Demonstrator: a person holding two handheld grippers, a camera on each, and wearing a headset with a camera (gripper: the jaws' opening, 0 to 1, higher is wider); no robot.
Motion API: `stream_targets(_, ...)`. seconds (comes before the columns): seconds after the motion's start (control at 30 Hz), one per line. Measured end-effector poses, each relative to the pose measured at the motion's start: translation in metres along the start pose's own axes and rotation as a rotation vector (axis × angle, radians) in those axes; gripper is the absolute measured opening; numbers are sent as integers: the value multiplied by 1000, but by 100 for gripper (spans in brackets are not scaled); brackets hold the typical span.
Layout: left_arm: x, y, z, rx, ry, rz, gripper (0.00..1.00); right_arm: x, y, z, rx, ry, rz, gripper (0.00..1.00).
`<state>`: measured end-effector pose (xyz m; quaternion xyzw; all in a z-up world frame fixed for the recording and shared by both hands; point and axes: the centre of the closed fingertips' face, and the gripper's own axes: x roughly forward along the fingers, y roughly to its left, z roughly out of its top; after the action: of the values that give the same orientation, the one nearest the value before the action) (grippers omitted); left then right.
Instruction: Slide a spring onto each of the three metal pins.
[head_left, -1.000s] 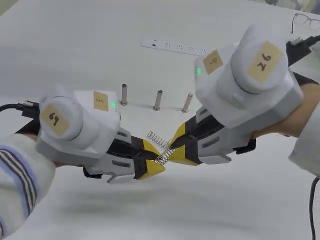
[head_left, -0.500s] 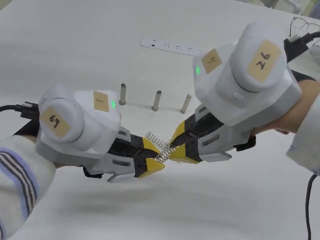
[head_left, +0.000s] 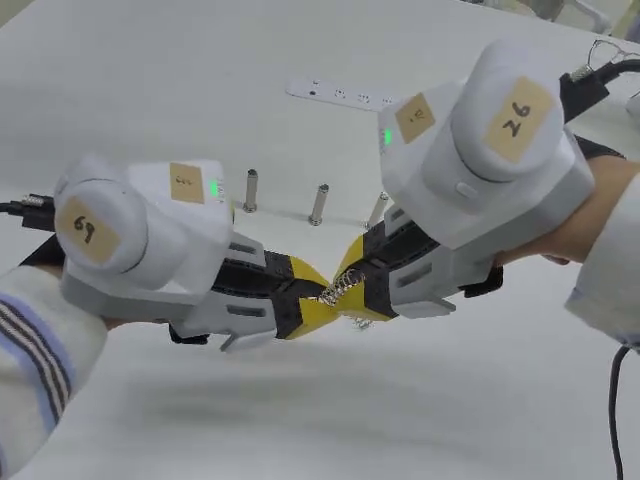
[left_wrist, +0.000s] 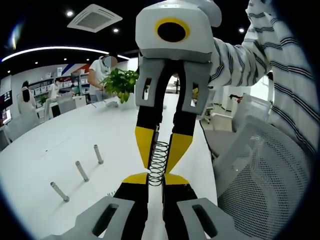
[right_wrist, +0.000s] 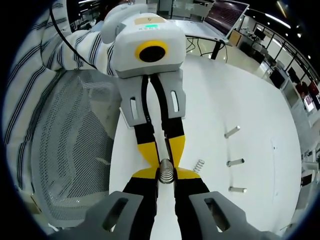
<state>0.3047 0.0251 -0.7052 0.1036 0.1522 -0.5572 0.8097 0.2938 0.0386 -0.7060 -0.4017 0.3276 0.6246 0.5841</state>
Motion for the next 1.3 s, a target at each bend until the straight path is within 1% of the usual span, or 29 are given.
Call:
stream_targets(0.1,0,0,-1,-2,5,4,1,2,0,1,-1,4,2,8)
stream_targets(0.17,0,-1,-3,-15,10,-1,1,3,1,0,-7,12,7,8)
stream_targets(0.23,-1,-1,-5,-25,22,1,1,6,2,0,-18,18,10,8)
stream_targets(0.3,-2,-1,-6,-30,23,3,1,6,2,1,-34,16,11,8)
stream_targets(0.4,-4,0,-5,-34,21,6,1,6,1,3,-15,4,13,8)
stream_targets(0.57,-6,5,-4,-68,10,37,2,5,-3,6,2,1,2,8)
stream_targets(0.7,-7,7,-4,-64,9,40,2,4,-5,8,28,-15,1,8)
stream_targets(0.87,-8,8,-5,-57,10,44,2,5,-6,9,30,-13,8,8)
stream_targets(0.9,-9,9,-4,-37,7,50,2,5,-7,9,30,-14,7,8)
stream_targets(0.93,-9,9,-4,-31,4,54,2,5,-8,9,30,-14,5,8)
stream_targets(1.03,-12,10,-3,-33,1,59,2,4,-9,12,47,-27,0,8)
stream_targets(1.13,-14,12,-3,-40,-6,67,8,4,-9,12,52,-28,-4,8)
stream_targets(1.17,-14,13,-4,-43,-2,72,11,4,-9,11,55,-24,-4,8)
stream_targets(1.23,-17,16,-8,-42,20,95,16,6,-9,11,58,-25,-5,8)
stream_targets(1.3,-19,17,-9,-49,19,101,19,6,-9,11,63,-31,-5,8)
